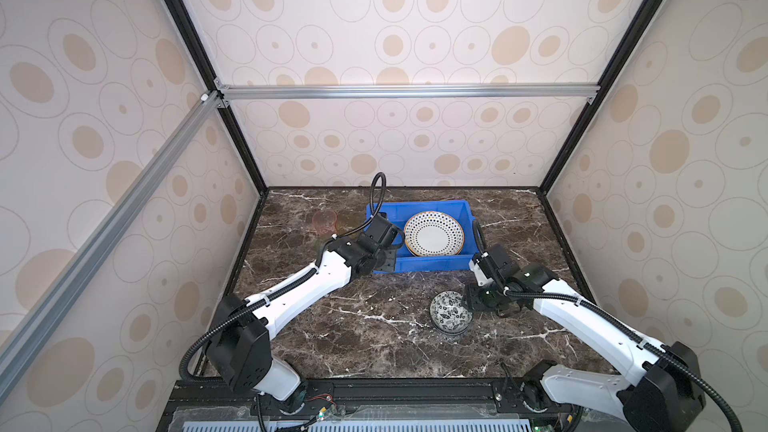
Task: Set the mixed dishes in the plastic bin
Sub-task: 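Lower the right gripper onto the rim of the leaf-patterned bowl and close it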
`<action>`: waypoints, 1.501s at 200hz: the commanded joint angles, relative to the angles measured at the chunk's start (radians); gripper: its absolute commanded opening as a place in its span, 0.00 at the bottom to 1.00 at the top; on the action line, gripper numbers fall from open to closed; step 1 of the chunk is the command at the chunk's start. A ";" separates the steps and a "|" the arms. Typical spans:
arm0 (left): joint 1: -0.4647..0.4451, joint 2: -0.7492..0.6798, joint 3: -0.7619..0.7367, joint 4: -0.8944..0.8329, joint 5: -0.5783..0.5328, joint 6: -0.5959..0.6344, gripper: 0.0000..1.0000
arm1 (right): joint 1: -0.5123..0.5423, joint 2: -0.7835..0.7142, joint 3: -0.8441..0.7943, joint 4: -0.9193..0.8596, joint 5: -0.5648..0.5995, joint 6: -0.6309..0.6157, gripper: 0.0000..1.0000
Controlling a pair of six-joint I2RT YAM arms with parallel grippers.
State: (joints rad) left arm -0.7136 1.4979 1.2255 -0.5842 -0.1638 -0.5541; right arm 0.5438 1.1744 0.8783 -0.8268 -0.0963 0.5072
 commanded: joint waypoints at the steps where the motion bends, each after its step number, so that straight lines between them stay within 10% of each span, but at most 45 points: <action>1: -0.007 0.005 -0.003 0.000 -0.020 -0.007 0.29 | 0.011 0.014 -0.010 -0.020 0.023 0.007 0.46; 300: -0.007 0.001 -0.028 -0.005 -0.052 0.003 0.29 | 0.053 0.095 0.037 -0.033 0.081 0.001 0.09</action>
State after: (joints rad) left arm -0.7139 1.5036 1.1995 -0.5838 -0.1886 -0.5533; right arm 0.5846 1.2579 0.8864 -0.8436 -0.0326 0.5068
